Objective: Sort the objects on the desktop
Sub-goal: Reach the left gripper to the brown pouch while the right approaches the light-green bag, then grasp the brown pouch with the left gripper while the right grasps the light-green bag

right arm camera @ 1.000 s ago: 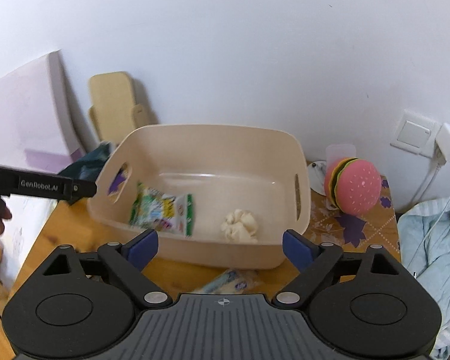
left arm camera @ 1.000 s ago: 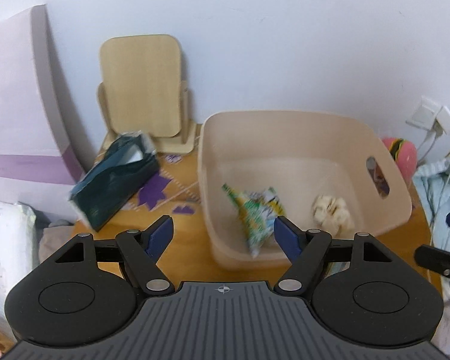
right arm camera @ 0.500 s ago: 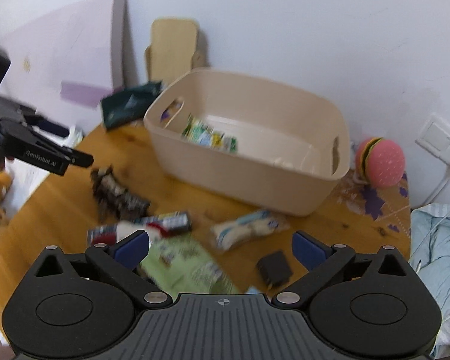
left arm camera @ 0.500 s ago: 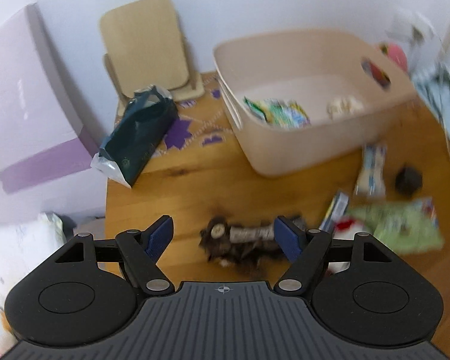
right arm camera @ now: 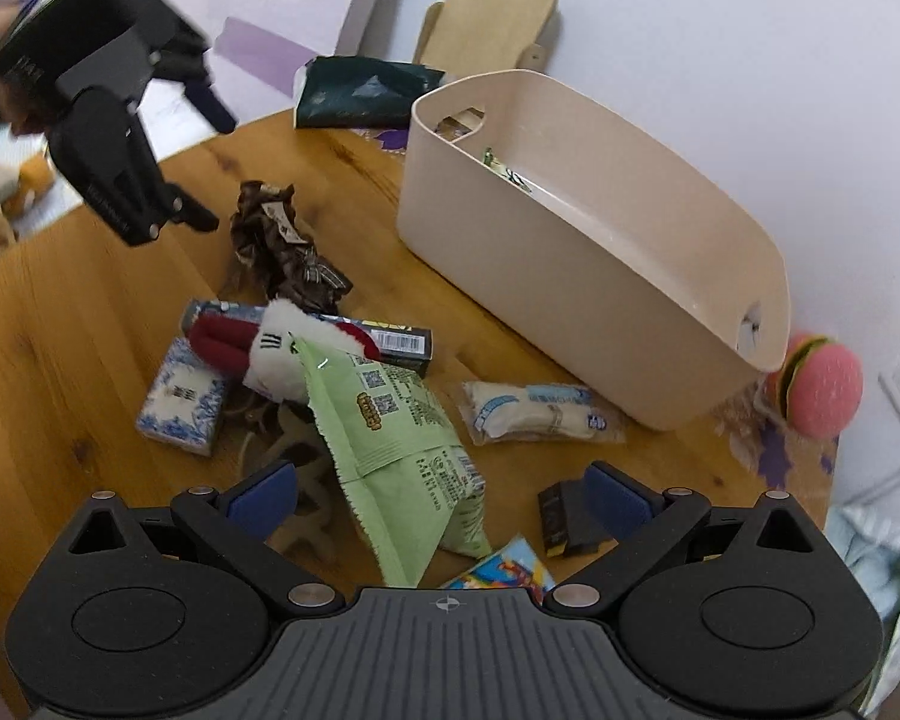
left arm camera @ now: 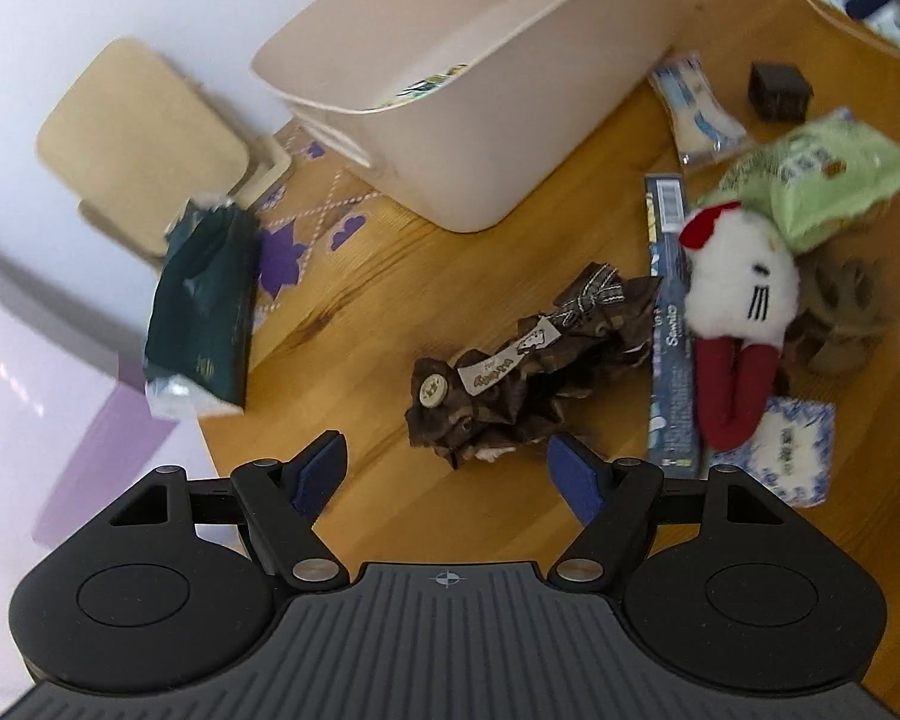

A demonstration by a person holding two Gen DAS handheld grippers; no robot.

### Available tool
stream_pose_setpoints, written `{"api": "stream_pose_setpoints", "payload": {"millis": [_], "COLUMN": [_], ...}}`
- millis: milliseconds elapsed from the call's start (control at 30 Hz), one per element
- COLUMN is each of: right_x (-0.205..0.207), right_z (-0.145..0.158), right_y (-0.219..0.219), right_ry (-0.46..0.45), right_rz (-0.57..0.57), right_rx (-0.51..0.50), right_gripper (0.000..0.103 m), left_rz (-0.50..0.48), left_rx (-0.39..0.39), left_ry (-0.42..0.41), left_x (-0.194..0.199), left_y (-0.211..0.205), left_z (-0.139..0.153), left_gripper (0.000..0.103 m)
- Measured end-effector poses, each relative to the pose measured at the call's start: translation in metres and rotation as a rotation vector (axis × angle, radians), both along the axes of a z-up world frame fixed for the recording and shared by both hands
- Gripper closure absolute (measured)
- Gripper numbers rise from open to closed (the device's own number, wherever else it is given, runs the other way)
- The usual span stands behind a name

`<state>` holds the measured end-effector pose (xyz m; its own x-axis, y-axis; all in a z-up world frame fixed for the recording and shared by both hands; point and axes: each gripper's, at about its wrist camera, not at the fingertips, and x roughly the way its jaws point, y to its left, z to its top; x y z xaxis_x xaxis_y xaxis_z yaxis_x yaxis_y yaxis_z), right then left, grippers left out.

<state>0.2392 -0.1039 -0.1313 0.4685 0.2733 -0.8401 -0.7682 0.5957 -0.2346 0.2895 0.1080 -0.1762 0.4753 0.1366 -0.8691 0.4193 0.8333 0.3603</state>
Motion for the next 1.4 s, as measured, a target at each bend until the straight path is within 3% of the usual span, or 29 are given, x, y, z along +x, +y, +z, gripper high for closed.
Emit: {"api": "stream_pose_setpoints", "payload": {"millis": [367,800,933,1000,1067,1133,1400], "right_x": [0.011,0.035,0.043,0.043,0.041,0.042,0.036], "right_z": [-0.026,-0.056,-0.064,-0.065,-0.063,-0.061,-0.058], "right_y": [0.008,0.029,0.032,0.031,0.031,0.027,0.012], "right_ry": [-0.01,0.073,0.141,0.151,0.155,0.169,0.21], "right_rz": [0.051,0.125,0.107,0.097,0.09,0.073,-0.009], "right_rx": [-0.069,-0.121,-0.106,-0.093,-0.086,-0.07,-0.017], "right_gripper": [0.005,0.019,0.037,0.044,0.048,0.049,0.051], "left_rz": [-0.214,-0.341,-0.315,-0.273,-0.217,-0.189,-0.087], "left_rx": [0.088,0.081,0.019,-0.053,-0.115,-0.146,-0.216], "left_ry": [0.049,0.076,0.093,0.127,0.156,0.162,0.186], "left_x": [0.017,0.041,0.054,0.063,0.069,0.07,0.063], "left_y": [-0.009,-0.027,-0.028,-0.023,-0.018,-0.016,-0.009], "left_z": [-0.028,-0.049,-0.047,-0.045,-0.044,-0.044,-0.039], "left_gripper": [0.028,0.028,0.031,0.049,0.055,0.061,0.065]}}
